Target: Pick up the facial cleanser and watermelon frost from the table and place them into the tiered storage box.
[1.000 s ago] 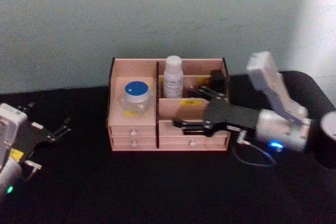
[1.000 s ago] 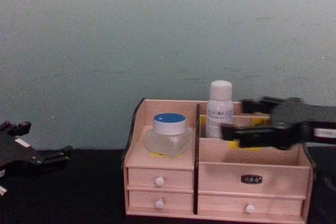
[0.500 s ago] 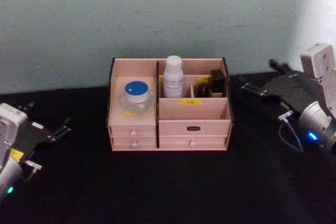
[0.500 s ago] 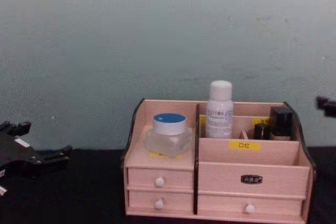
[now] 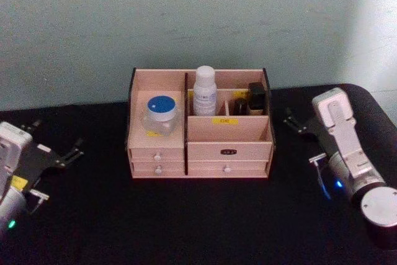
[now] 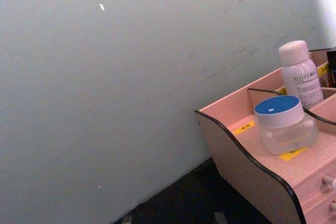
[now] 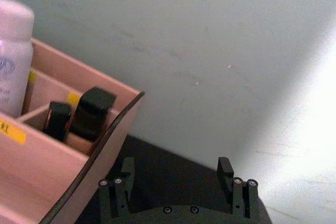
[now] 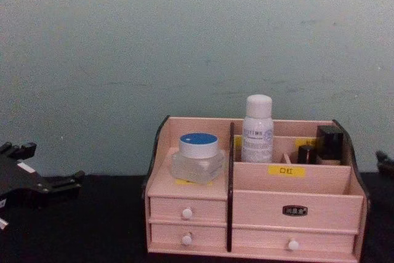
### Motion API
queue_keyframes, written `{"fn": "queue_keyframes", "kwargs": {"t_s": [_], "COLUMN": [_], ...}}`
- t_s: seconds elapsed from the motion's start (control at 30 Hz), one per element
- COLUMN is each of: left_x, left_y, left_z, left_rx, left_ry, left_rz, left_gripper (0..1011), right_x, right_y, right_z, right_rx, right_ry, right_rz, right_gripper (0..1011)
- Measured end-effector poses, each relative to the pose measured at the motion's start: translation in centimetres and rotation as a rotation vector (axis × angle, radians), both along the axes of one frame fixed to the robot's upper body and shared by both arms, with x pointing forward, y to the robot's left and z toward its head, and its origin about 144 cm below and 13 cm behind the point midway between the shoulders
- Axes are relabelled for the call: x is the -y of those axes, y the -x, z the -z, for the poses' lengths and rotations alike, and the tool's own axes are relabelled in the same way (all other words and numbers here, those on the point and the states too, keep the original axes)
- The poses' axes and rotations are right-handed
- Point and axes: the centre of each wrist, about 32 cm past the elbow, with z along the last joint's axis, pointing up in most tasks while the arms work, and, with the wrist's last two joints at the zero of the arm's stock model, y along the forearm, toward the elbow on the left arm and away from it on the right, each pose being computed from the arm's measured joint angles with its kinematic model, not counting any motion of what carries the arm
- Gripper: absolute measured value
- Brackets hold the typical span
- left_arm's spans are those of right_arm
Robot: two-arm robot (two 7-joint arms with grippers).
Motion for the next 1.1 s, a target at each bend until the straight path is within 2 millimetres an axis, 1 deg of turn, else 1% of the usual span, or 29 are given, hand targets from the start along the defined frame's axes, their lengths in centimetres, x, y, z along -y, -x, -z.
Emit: {"fn": "queue_keyframes", "kwargs": {"t_s": [0.07, 0.23, 1.1], "left_x": [0.00, 0.00, 0.00], "left_y": [0.00, 0.00, 0.00], "left_z": [0.00, 0.00, 0.00], "left_rx": [0.000, 0.000, 0.000], "left_ry": [0.000, 0.000, 0.000], "left_rz": [0.000, 0.000, 0.000], "left_gripper": [1001, 1001, 1001], "right_x": [-0.43, -0.72, -0.71], "right_y": [-0.17, -0.72, -0.57], "right_z": [0.64, 1.26, 1.07], "right_rx": [-0.009, -0.020, -0.014], "right_ry": [0.008, 0.008, 0.010], "right_rz": [0.005, 0.031, 0.021], "right_gripper": [1003, 1002, 1002]}}
